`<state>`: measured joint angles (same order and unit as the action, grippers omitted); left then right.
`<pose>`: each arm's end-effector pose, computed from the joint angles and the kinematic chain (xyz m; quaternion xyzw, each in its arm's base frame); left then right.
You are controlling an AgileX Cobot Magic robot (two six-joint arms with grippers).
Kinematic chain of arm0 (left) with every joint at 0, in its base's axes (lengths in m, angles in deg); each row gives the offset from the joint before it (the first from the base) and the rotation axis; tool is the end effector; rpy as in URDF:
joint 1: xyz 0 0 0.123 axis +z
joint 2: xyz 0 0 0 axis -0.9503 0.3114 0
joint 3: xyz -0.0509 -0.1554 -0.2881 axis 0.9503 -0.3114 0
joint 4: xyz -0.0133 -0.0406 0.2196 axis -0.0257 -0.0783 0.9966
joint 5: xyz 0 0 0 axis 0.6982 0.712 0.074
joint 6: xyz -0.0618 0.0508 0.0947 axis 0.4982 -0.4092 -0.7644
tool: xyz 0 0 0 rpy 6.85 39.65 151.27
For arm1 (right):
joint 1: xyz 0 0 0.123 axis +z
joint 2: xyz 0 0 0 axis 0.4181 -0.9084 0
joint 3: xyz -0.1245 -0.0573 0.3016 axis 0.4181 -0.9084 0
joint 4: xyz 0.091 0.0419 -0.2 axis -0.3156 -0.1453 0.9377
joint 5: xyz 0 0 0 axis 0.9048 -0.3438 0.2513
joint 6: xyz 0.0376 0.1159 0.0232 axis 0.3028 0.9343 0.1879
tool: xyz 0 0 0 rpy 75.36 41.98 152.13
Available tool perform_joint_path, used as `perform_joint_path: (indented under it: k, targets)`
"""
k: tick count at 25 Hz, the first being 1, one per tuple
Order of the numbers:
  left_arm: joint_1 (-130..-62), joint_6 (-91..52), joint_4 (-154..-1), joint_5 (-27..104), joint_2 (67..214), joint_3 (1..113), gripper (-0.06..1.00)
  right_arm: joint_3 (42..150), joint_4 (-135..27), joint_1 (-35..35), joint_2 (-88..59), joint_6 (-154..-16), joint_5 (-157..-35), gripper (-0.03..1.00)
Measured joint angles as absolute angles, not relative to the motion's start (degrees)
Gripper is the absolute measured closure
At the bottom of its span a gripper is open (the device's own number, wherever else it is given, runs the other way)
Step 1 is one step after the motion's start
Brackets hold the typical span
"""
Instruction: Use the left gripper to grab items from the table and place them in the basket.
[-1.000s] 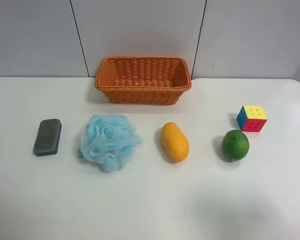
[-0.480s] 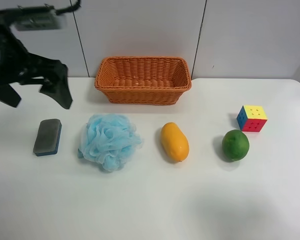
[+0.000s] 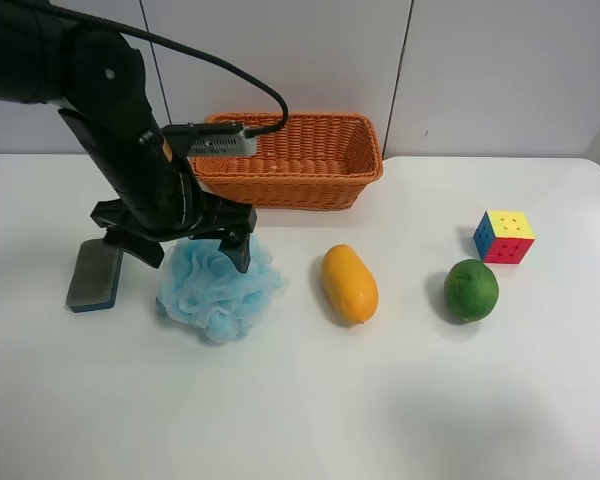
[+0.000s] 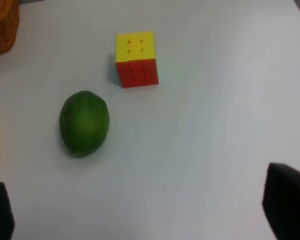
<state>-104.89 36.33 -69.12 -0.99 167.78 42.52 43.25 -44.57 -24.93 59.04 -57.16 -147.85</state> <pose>0.2790 -0.1909 0.2287 0.0699 0.9866 -0.0977 0.1102 -0.0460 -0.0031 0.2421 0.0376 0.8580 0.0049 0.5123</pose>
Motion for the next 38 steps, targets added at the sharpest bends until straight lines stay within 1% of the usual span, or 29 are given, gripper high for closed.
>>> perform_joint_path:
  k: [10,11,12,14,16,17,18,28,34,38]
  targets:
    - [-104.89,36.33,-65.78,8.34,177.42,42.59,-0.05,43.25,-44.57,-24.93,59.04,-57.16,-147.85,-0.02]
    - [-104.89,36.33,-65.33,8.9,178.15,42.59,-0.04,43.25,-44.57,-24.93,59.04,-57.16,-147.85,-0.02]
    - [-104.89,36.33,-65.01,9.39,178.63,42.65,0.0,43.25,-44.57,-24.93,59.04,-57.16,-147.85,-0.02]
    - [-104.89,36.33,-64.87,9.66,179.59,42.7,0.15,43.25,-44.57,-24.93,59.04,-57.16,-147.85,-0.02]
    - [-104.89,36.33,-64.87,9.6,179.83,42.7,0.37,43.25,-44.57,-24.93,59.04,-57.16,-147.85,-0.02]
    - [-104.89,36.33,-64.87,9.6,179.88,42.7,0.43,43.25,-44.57,-24.93,59.04,-57.16,-147.85,-0.02]
    - [-104.89,36.33,-64.76,9.56,179.88,42.77,0.45,43.25,-44.57,-24.93,59.04,-57.16,-147.85,-0.02]
    - [-104.89,36.33,-64.94,7.16,179.06,42.77,0.45,43.25,-44.57,-24.93,59.04,-57.16,-147.85,-0.02]
    - [-104.89,36.33,-64.88,-2.24,174.81,45.41,0.45,43.25,-44.57,-24.93,59.04,-57.16,-147.85,-0.02]
    - [-104.89,35.29,-64.88,-9.49,172.13,51.65,0.45,43.25,-44.57,-24.93,59.04,-57.16,-147.85,-0.02]
